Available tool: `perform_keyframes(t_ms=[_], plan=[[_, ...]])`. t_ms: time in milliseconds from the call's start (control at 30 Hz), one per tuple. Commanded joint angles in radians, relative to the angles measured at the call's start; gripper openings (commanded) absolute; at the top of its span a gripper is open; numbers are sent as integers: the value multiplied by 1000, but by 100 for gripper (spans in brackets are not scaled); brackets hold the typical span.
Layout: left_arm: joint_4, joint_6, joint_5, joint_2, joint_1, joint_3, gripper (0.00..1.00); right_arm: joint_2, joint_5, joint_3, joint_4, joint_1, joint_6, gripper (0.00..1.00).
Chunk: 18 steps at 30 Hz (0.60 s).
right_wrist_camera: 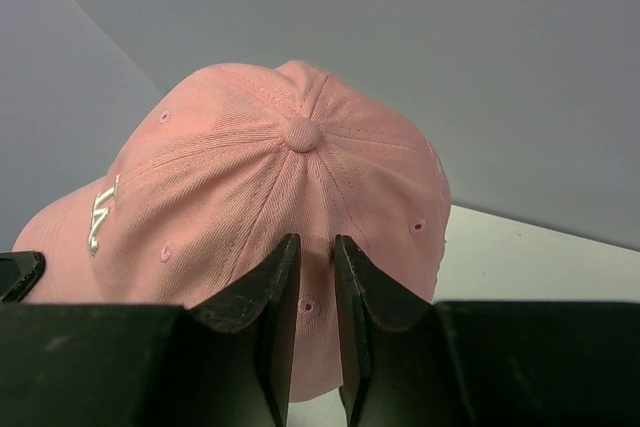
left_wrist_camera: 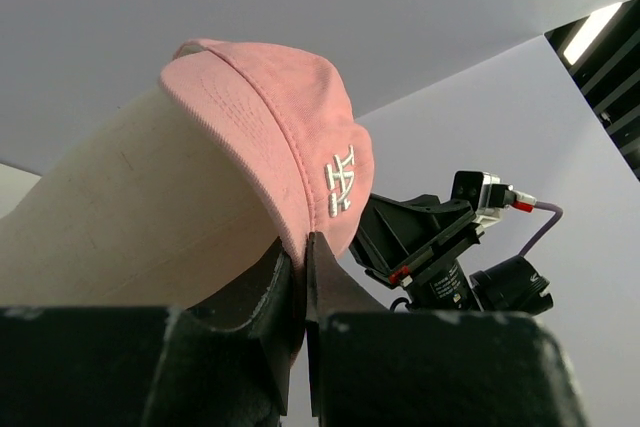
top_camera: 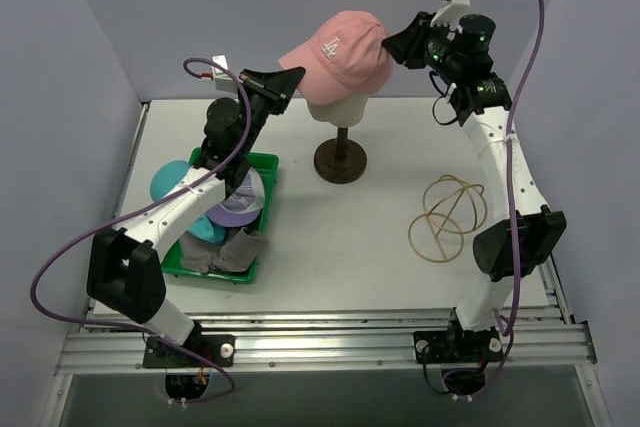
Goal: Stack the hats
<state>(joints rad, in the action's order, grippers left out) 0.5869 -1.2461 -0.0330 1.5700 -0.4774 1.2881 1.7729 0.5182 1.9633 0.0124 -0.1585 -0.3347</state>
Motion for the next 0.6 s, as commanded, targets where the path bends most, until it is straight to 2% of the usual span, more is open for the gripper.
perform_keyframes(t_ms=[0, 133, 567], plan=[[2, 2, -68, -13, 3, -12, 2, 5, 46, 5, 70, -9, -13, 17], [-13, -26, -91, -24, 2, -42, 2, 5, 54, -9, 81, -7, -26, 18], [-116, -122, -156, -41, -4, -36, 2, -73, -3, -29, 93, -7, -26, 39]])
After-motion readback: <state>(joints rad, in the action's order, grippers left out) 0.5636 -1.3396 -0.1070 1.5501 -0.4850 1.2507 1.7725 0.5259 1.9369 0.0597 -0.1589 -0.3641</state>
